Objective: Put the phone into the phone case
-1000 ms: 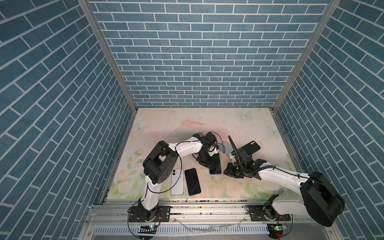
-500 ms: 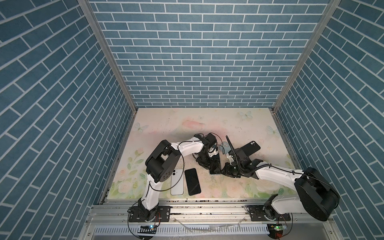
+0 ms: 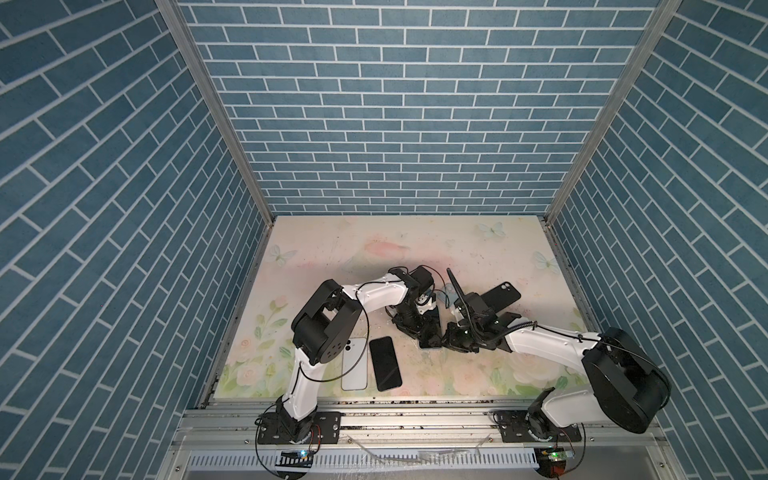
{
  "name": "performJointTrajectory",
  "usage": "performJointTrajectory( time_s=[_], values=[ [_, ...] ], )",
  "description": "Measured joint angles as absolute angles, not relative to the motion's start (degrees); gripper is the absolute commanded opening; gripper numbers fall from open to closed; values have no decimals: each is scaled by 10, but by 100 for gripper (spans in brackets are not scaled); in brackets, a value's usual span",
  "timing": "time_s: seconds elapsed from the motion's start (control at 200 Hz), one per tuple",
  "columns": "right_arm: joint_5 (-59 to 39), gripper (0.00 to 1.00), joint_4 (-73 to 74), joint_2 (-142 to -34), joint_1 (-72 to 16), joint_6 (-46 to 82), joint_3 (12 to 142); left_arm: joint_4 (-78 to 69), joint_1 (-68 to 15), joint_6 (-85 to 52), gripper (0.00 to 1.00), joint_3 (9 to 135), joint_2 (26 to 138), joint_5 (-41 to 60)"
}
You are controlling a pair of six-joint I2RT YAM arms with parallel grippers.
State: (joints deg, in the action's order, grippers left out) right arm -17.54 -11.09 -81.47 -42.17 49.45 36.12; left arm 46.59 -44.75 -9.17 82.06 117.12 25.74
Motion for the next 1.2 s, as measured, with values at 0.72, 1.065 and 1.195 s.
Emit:
performJointTrajectory(
  time_s=[0.72,1.065,1.195],
  values=[
    [-159,10,-147,-840,-439,492,396,467,-445,-92,25,821,1174,269],
    [-151,7,-147,-844,-444,492,402,473,-442,-92,25,821,1174,269],
    [-148,7,-151,-850,-445,492,408,473,-442,-92,25,821,1174,268]
  ],
)
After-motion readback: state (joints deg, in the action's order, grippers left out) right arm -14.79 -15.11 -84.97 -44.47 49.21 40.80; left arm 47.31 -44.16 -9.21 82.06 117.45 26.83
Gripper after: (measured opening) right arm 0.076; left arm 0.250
